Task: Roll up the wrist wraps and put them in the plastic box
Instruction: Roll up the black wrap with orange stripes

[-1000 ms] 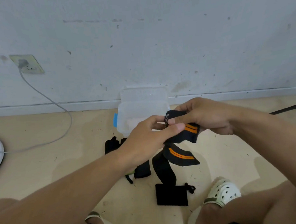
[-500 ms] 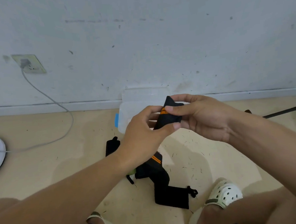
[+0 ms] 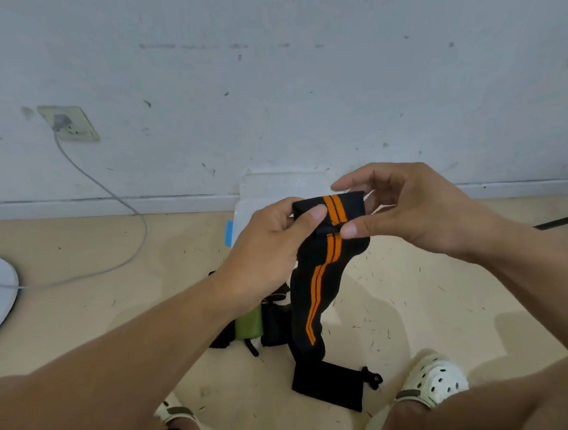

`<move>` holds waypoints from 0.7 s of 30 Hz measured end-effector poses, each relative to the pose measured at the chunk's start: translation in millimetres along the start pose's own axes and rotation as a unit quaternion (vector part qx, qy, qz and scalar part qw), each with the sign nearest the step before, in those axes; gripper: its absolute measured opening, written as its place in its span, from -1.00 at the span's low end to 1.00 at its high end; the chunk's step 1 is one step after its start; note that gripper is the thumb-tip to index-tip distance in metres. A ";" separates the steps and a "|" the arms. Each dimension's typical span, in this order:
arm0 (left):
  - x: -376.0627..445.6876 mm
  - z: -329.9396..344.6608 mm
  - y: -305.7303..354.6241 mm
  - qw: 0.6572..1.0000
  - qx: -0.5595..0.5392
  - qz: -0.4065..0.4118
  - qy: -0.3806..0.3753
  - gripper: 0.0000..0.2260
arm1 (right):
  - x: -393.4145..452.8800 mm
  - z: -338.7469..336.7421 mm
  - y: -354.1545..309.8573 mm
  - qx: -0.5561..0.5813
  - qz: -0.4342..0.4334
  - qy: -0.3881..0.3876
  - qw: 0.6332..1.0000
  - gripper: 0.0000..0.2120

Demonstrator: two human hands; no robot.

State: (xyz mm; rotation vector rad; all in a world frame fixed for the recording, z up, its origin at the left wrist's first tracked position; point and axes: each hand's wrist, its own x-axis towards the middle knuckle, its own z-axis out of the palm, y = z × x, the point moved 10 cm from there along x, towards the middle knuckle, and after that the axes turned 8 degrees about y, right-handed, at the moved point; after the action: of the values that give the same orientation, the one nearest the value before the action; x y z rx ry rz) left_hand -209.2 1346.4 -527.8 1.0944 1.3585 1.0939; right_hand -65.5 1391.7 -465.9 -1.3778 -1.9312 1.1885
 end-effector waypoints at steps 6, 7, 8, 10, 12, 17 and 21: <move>-4.3 8.2 -12.3 0.998 -0.020 -0.053 0.001 -0.69 | -1.7 4.5 0.7 -0.057 -0.041 0.034 0.997 -0.62; -4.4 9.3 -15.7 0.997 -0.034 -0.068 0.005 -0.69 | -1.9 5.1 0.9 -0.067 -0.045 0.042 0.996 -0.64; -4.1 9.9 -19.4 0.995 -0.049 -0.084 0.011 -0.69 | -2.0 5.6 0.2 -0.077 -0.052 0.051 0.994 -0.66; -4.5 13.5 -25.1 0.990 -0.083 -0.115 0.010 -0.64 | -2.3 5.6 -2.3 -0.087 -0.066 0.064 0.992 -0.67; -5.3 19.2 -26.8 0.985 -0.107 -0.133 -0.007 -0.56 | -1.4 5.4 -1.6 -0.072 -0.071 0.075 0.992 -0.68; -1.9 13.6 -23.4 0.983 -0.134 -0.126 0.018 -0.66 | 1.9 8.7 7.3 0.008 -0.038 0.092 0.995 -0.79; 2.5 2.7 -17.9 0.988 -0.116 -0.093 0.039 -0.75 | 3.8 13.6 12.7 0.085 0.017 0.019 0.996 -0.67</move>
State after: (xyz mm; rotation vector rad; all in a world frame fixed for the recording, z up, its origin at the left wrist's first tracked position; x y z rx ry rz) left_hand -207.4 1345.9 -545.9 0.7473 1.3283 1.1321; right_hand -71.1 1391.6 -484.1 -1.3375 -1.7431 1.3001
